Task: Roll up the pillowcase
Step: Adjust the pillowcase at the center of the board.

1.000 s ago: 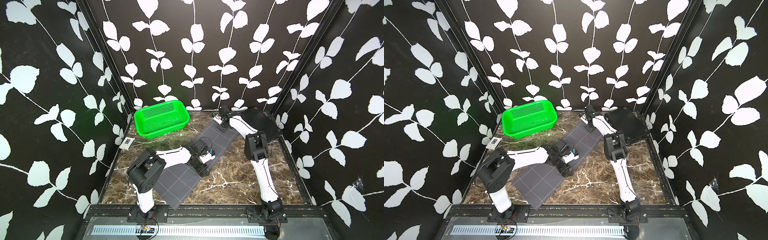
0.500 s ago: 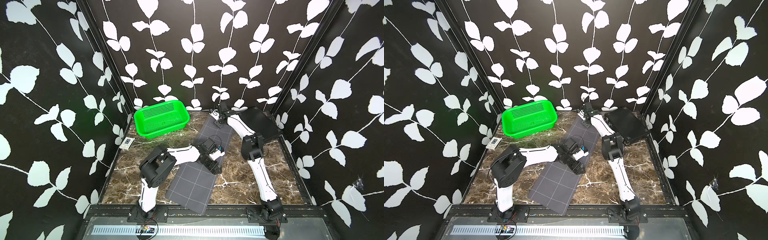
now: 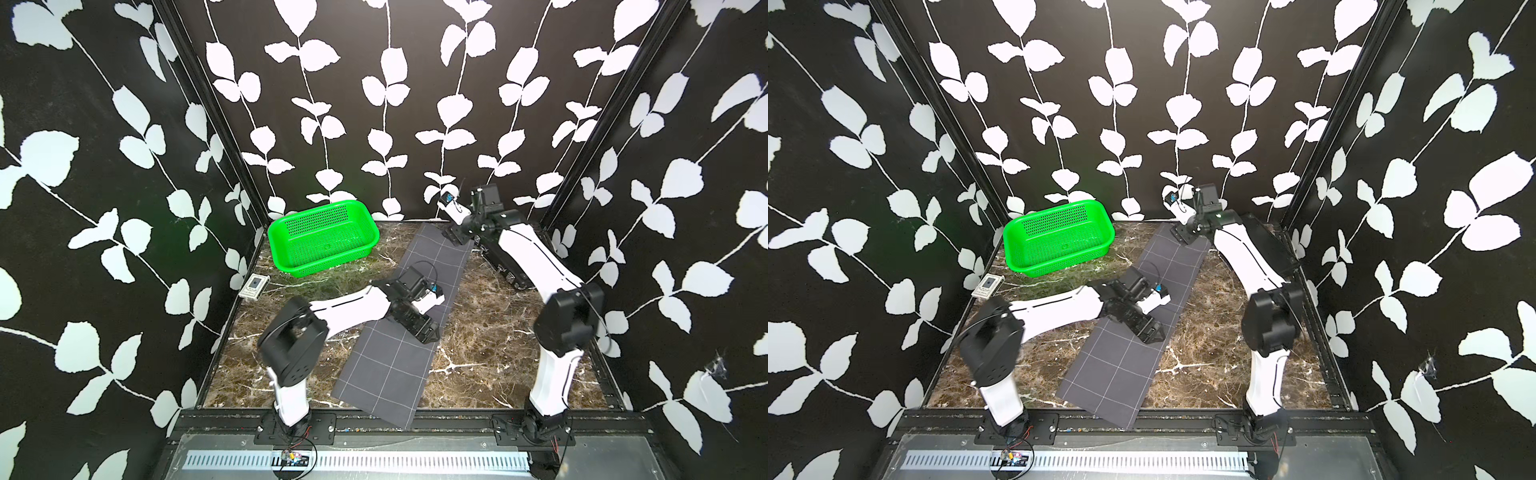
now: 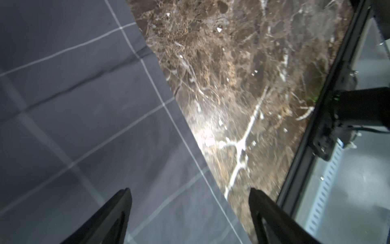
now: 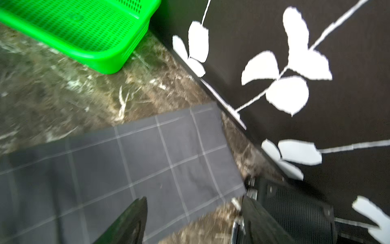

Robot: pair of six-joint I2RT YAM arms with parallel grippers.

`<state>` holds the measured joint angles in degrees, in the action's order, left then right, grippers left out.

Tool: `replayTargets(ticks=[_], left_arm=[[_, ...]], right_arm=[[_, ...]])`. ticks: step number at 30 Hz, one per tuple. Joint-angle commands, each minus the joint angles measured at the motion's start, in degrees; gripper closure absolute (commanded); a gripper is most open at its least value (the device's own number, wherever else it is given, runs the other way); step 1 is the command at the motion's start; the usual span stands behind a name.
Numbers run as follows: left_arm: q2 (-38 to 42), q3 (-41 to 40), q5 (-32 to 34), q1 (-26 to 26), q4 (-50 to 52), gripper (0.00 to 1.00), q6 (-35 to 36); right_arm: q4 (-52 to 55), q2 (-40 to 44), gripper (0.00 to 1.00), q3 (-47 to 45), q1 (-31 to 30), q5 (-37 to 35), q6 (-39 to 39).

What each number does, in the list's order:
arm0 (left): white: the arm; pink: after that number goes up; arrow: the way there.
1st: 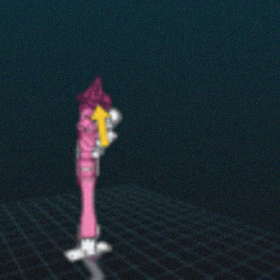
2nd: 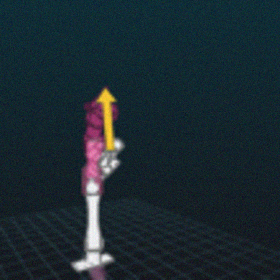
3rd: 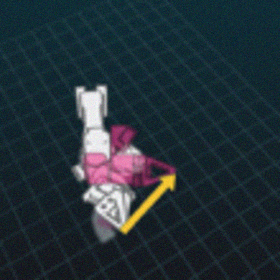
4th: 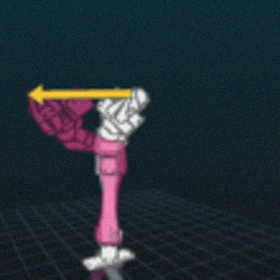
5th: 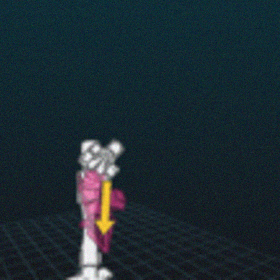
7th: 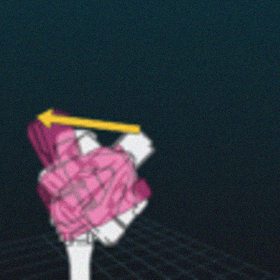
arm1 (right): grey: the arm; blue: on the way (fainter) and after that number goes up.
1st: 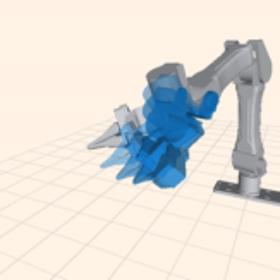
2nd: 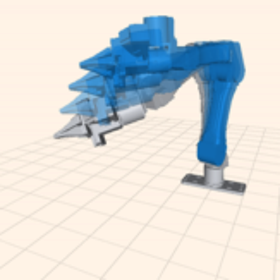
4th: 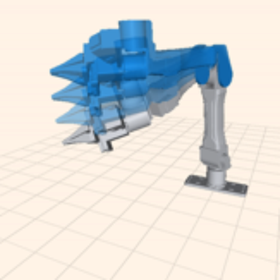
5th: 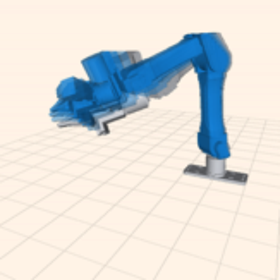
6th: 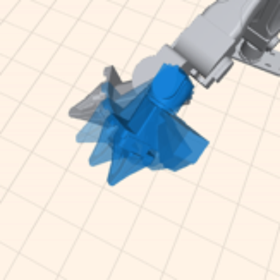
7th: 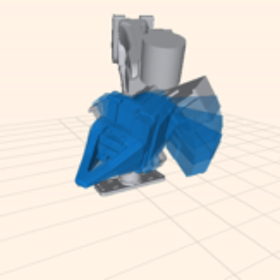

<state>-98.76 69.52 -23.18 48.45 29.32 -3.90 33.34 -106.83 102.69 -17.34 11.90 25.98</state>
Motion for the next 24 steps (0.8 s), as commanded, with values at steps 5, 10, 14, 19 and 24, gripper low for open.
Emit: replayTargets(ticks=[5,10,14,19,24], left_arm=[[5.72,-8.15,6.51,-6.15,1.15,0.13,-0.61],[5.04,-9.2,9.84,-7.14,1.61,0.14,-1.26],[5.26,-13.17,10.65,-7.55,-0.86,0.14,-1.92],[4.21,-14.7,8.31,-7.93,-4.45,0.15,-3.13],[3.1,-13.72,5.24,-9.58,-4.98,0.15,-3.33]], right_arm=[[-1.41,14.28,0.27,-24.7,-0.75,3.78,-5.19],[-6.27,19.79,0.28,-37.41,-6.31,2.74,-12.91],[-16.66,18.14,0.3,-44.2,-11.08,-0.91,-21.01],[-21.91,9.27,0.31,-43.36,-15.73,-4.42,-24.0],[-17.05,0.95,0.32,-36.23,-15.85,-7.11,-19.67]])
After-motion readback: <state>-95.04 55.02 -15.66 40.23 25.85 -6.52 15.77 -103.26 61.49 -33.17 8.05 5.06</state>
